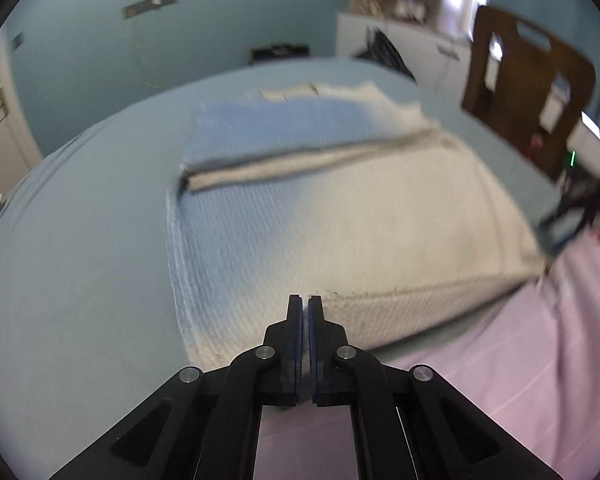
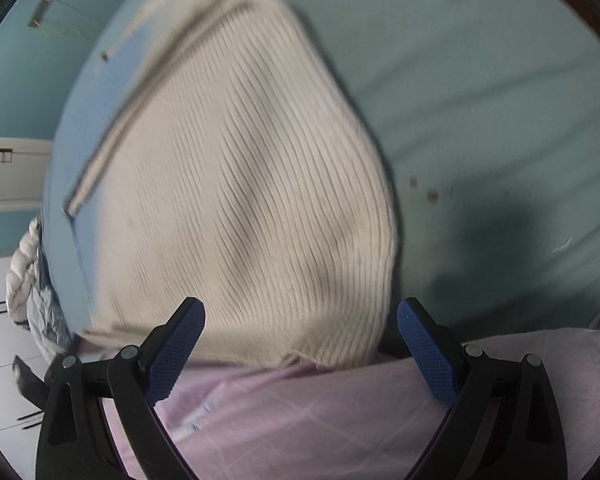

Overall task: Fold small clothes
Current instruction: 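Grasp the sweater hem with the left gripper while the right gripper grasps it too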

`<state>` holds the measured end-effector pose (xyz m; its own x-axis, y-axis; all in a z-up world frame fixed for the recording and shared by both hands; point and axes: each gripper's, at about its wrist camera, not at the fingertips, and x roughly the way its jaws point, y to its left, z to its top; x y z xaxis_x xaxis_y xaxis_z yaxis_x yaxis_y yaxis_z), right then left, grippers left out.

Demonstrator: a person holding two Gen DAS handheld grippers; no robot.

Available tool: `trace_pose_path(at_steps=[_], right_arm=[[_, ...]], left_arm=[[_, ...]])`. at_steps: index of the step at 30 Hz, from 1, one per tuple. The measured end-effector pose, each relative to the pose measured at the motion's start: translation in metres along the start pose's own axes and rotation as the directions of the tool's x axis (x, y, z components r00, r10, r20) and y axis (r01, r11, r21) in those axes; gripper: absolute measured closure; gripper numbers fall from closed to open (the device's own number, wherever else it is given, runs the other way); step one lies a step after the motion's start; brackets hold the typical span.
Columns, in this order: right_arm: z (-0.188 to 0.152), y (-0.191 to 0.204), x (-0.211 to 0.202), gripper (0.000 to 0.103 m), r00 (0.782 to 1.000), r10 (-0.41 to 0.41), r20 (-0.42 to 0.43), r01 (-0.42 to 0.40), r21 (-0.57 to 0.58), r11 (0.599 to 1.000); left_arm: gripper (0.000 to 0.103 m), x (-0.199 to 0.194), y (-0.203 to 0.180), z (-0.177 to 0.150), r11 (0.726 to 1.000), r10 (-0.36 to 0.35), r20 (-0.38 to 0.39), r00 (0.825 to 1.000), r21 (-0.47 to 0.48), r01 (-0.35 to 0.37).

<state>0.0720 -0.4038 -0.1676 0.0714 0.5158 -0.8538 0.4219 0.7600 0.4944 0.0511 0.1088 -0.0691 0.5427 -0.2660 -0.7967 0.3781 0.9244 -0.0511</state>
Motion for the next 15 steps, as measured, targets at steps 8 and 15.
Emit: trace_pose_path(at_steps=[8,15], right_arm=[[0.011,-0.032,0.039,0.008,0.982,-0.01,-0.186,0.035,0.13,0.991],[0.018,-0.035,0.08,0.008,0.947,-0.123,-0.295,0.152,0.078,0.985]], left_arm=[[0.101,-0.012,0.003,0.012,0.989,-0.016,0.086,0.996,-0.144,0.029],[0.101,-0.008,-0.001,0.01,0.994,0.005,0.071,0.997,-0.11,0.003]])
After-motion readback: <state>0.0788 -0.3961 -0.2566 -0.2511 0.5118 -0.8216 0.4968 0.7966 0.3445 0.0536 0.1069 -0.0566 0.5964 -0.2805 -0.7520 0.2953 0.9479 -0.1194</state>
